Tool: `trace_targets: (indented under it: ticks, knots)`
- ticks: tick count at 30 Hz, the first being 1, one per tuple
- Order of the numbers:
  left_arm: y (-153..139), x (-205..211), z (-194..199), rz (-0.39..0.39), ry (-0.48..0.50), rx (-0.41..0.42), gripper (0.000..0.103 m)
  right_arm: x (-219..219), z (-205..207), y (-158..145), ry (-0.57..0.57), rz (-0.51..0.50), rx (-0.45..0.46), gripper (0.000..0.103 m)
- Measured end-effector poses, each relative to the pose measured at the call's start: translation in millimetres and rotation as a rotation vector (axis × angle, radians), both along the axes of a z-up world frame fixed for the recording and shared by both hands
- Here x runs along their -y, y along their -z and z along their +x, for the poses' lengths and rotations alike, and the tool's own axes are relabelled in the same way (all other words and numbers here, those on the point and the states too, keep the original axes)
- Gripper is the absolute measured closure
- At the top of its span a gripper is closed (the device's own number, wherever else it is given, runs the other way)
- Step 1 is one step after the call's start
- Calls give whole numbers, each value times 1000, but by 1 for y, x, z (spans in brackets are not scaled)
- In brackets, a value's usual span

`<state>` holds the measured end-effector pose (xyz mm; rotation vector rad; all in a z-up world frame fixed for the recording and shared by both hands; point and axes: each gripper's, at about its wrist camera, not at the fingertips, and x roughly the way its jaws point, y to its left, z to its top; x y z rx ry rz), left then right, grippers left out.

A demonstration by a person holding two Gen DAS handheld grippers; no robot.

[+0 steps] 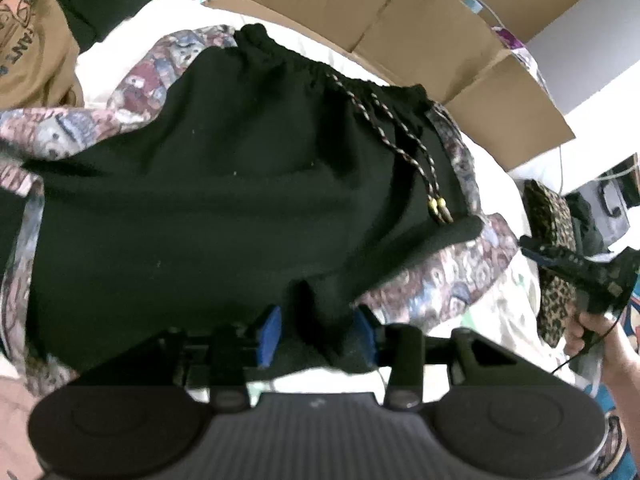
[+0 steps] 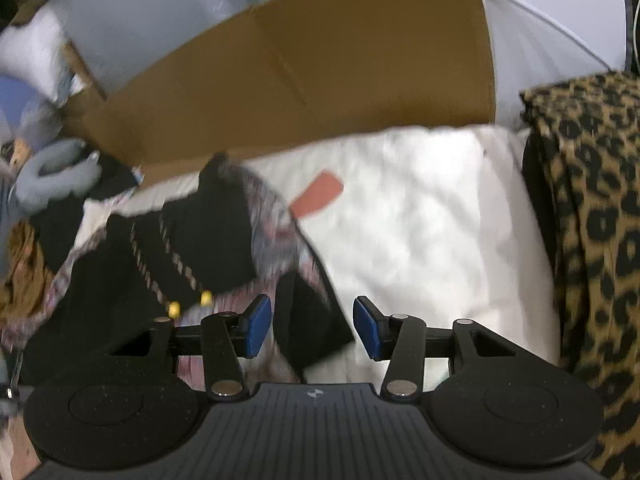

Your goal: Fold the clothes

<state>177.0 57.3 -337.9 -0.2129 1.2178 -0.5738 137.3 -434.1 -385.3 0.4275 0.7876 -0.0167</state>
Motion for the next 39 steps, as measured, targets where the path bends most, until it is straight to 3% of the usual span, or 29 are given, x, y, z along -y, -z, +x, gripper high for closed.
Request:
trace_targets:
  ticks: [10, 18, 23, 33, 35, 39]
  knots:
    - [6, 3, -27, 41, 121, 36, 57, -10, -21, 19, -61, -40, -50, 50]
    - [10, 18, -4, -8, 110, 64, 56, -28, -5, 26, -120, -71, -50, 50]
    - [20, 6, 13, -84, -3, -9, 70, -35, 12, 31, -121, -83, -50, 50]
    - [25, -6, 12, -136, -59, -60, 73, -36, 17, 37, -101, -51, -64, 51]
    - [26, -5, 11, -139, -57, -58, 84, -37, 17, 36, -103, -54, -63, 51]
    - [27, -7, 15, -131, -75, -57, 92, -35, 15, 33, -97, -40, -53, 51]
